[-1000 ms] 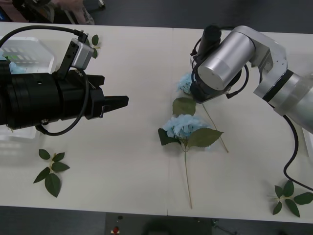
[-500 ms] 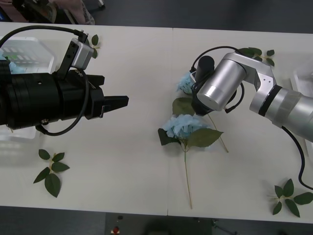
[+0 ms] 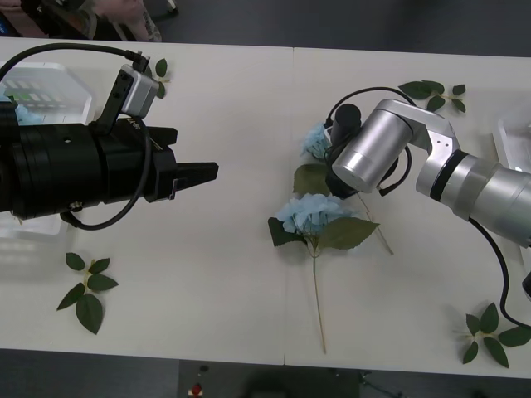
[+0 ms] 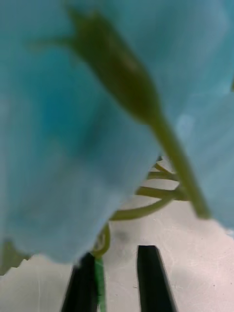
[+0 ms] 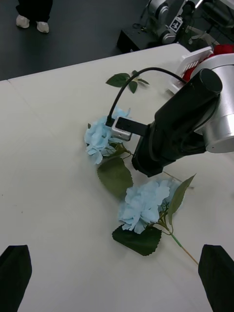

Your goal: Put the red flowers into the right box and the blue flowers into the left box

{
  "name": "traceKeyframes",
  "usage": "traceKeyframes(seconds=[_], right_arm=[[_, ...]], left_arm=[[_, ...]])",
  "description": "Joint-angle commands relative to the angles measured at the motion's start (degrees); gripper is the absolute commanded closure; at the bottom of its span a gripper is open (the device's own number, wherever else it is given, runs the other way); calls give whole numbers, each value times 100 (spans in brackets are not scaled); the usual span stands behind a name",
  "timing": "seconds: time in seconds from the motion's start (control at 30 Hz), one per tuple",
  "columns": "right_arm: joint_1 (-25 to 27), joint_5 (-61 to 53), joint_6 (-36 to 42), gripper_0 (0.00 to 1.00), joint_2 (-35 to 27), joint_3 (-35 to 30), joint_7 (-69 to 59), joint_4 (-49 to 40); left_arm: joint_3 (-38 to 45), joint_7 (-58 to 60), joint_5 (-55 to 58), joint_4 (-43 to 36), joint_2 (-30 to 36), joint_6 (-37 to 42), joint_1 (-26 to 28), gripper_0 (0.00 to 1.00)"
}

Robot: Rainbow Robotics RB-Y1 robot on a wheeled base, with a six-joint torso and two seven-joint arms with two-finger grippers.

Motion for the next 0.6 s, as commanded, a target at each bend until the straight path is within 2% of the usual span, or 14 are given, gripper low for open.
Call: traceKeyframes(seconds=[0.03,0.13,0.3,0.4,0.47,0.6], right_arm=[[-151,-216,-112,100,-83,-87,-120,-61],[-186,-664,-288,100,-338,-201,12,-158],[-195,-1763,-358,100,-1033,-807,1120,-606],[-195,-2826,-367,100,-1534,-1299,2060,-799],[-186,-3670,-340,100,-1824,-1756,3132,-764],[-116,-4778,-112,100,-1920,-2416,4688,-536]], left_arm=[[52,-169,31,-70,42,-19,-120,0],[52,-169,31,-70,42,-19,-120,0],[52,-169,31,-70,42,-19,-120,0],[52,-169,31,-70,42,-19,-120,0],[52,-169,31,-70,42,-19,-120,0],[52,-169,31,-70,42,-19,-120,0]])
